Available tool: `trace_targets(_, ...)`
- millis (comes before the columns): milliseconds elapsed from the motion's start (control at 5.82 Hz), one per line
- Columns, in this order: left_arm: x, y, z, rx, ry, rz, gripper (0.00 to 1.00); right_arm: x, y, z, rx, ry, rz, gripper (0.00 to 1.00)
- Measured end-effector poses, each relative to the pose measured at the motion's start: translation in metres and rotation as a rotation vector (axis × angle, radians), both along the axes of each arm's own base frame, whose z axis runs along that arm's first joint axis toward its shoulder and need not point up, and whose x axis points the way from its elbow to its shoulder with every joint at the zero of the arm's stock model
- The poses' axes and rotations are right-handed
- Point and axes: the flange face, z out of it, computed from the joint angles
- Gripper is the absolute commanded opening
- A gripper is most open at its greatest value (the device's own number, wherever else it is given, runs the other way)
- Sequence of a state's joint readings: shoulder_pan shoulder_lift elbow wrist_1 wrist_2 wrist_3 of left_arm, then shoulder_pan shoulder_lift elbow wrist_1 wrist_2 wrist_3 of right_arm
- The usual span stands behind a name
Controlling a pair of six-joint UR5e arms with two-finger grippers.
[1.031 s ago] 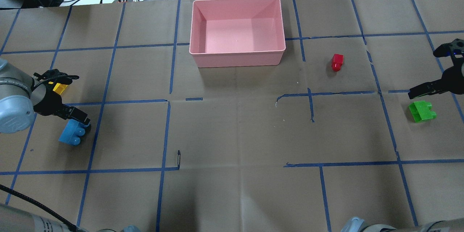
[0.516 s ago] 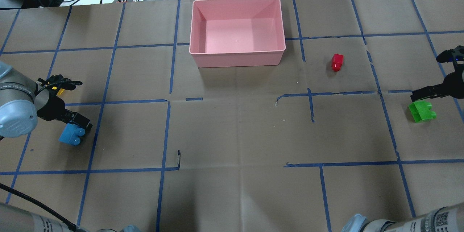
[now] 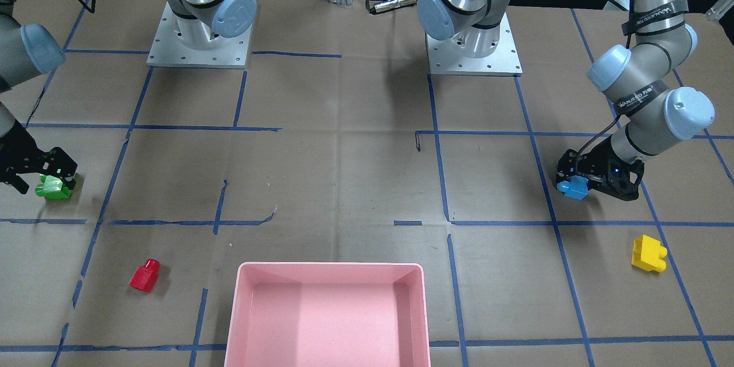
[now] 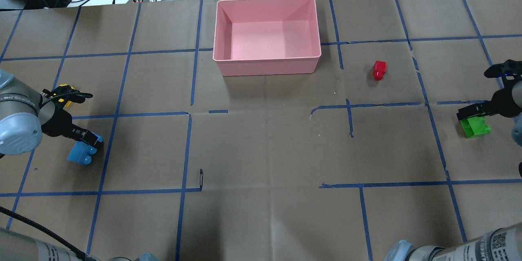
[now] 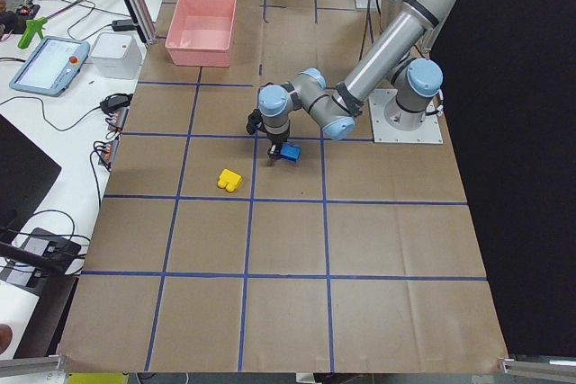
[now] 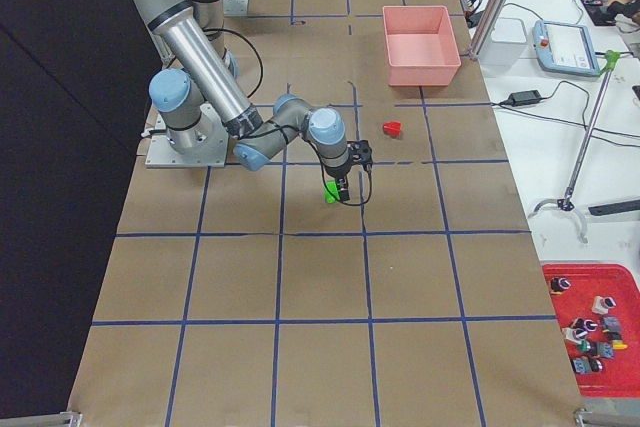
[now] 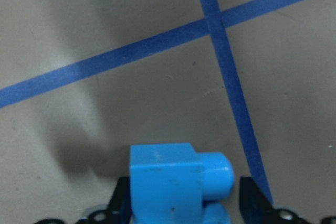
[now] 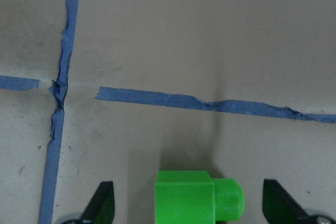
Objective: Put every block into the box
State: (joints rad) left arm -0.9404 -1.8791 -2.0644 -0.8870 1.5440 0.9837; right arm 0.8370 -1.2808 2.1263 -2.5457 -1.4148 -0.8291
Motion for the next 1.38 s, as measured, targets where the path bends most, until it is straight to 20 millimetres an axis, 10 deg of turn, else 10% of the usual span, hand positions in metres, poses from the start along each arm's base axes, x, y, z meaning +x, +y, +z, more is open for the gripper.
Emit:
trace_targets(516, 0.006, -0.007, 0.022, -0.017, -0.063, 0.002, 0.15, -0.008, 0.006, -0.006, 0.02, 0.004, -0.017, 0.99)
trace_targets(859, 0.014, -0.032, 0.1, -0.04, -0.099, 0.057, 0.15, -0.011, 0.01, -0.013, 0.035, -0.005, -0.027, 0.89)
trace_targets(1375, -0.029, -0.102, 0.232, -0.051, -0.104, 0.171, 0.15, -0.013, 0.016, -0.015, 0.085, 0.03, -0.038, 0.21)
